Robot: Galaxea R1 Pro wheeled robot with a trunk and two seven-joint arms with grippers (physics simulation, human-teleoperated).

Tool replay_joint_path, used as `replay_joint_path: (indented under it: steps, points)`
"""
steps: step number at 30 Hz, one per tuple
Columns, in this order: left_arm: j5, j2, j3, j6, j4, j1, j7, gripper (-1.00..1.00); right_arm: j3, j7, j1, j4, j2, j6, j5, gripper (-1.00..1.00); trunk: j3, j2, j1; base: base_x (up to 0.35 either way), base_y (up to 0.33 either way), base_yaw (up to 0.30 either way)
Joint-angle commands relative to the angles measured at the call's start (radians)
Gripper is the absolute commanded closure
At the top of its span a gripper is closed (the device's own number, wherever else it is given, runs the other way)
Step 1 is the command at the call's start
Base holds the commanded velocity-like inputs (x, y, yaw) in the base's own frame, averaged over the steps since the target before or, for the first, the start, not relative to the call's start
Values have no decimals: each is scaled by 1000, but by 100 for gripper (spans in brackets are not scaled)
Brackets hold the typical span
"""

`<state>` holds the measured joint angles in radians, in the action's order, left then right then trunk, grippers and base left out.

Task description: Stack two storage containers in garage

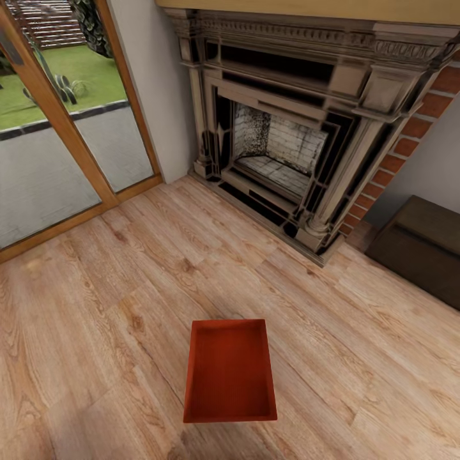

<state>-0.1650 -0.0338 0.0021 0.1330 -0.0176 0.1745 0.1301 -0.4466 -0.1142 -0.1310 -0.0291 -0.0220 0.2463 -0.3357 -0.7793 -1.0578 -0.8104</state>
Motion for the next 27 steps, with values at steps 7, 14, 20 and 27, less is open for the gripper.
replay_joint_path:
  steps: [7,14,20,27]
  points:
    - [-18,-29,1,-5,-38,0,4,-100,1,-11,1,3,57,-24,-15,-100,-1,0,0,0,0,0]
    - [-222,-164,2,-304,-291,154,1,-100,21,-126,-344,99,156,-139,-22,-100,-1,0,0,0,0,0]
    - [-216,-130,-1,-318,-275,335,9,-100,22,-139,-475,100,132,-145,-21,-100,-1,0,0,0,0,0]
    - [-204,69,-13,-315,-289,444,21,-100,21,-140,-562,102,-43,-132,-17,-100,-1,0,0,0,0,0]
